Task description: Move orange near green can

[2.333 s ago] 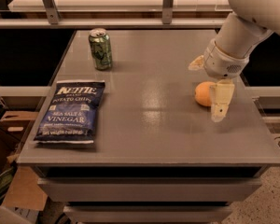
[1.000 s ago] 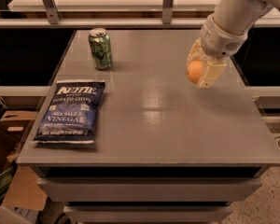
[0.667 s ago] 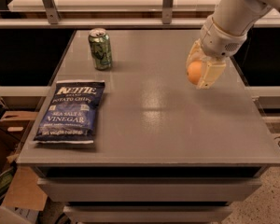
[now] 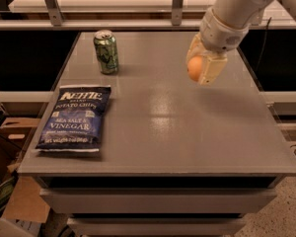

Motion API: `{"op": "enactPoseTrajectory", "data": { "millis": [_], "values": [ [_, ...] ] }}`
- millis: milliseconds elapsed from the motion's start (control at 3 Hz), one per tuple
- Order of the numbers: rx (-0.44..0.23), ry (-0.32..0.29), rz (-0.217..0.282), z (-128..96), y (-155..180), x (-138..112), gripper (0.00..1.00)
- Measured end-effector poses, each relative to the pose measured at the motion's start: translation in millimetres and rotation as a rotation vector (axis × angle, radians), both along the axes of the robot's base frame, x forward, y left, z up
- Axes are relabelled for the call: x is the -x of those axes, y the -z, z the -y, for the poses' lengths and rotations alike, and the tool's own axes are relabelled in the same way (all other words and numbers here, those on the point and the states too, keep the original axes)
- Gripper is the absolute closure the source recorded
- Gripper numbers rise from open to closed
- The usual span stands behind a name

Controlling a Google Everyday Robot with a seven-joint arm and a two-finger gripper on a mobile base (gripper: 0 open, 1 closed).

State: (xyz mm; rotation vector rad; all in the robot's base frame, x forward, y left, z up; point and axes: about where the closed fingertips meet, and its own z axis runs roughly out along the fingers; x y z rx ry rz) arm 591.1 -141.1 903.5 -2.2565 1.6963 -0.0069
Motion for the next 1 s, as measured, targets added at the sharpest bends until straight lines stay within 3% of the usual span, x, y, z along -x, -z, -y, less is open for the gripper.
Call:
{"op": "enactPoseTrajectory", "data": {
  "millis": [333,667,1000],
  "values": [
    [-0.010,-0.082,0.025,-45.0,-8.4,-26.6,1.00],
    [-0.060,-0.146,0.019,-91.6,-5.5,-46.0,1.00],
    [-0.145,-0.169,-0.022,-132.5,12.1,-66.3,1.00]
  ]
}}
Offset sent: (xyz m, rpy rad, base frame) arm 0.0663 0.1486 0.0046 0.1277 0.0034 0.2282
